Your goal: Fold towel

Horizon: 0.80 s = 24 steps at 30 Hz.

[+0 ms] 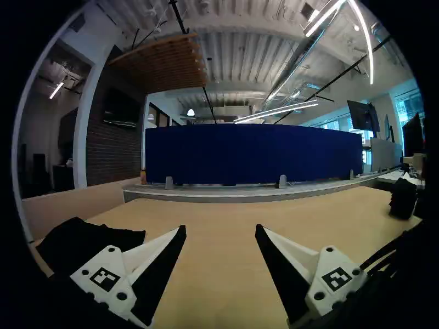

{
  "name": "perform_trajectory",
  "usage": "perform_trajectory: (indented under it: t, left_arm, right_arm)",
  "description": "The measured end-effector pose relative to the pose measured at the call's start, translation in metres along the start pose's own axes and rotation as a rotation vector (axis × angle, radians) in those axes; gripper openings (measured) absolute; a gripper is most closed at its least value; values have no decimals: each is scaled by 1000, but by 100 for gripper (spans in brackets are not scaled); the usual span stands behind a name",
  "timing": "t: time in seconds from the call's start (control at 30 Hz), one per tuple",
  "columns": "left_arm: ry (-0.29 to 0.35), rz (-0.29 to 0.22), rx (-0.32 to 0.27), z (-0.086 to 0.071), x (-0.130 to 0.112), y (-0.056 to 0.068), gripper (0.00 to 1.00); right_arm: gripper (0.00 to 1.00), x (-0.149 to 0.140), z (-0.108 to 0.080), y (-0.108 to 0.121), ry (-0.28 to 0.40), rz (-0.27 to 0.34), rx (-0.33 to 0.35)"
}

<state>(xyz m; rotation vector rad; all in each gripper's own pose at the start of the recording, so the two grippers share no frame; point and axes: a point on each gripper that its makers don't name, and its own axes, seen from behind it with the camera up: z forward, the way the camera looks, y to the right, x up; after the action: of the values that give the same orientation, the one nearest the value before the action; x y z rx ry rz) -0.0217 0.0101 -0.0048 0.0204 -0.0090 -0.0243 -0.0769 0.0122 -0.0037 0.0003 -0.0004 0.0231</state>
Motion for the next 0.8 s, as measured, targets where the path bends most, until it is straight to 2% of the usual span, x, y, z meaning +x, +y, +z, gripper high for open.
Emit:
perform_trajectory:
  t: [0.5, 0.8]
  left_arm:
    - [0, 0, 0, 0, 0, -1, 94]
    - [0, 0, 0, -1, 1, 0, 94]
  right_arm:
    - [100, -53, 8, 9, -21, 11, -4]
    - [100, -62, 7, 13, -16, 19, -6]
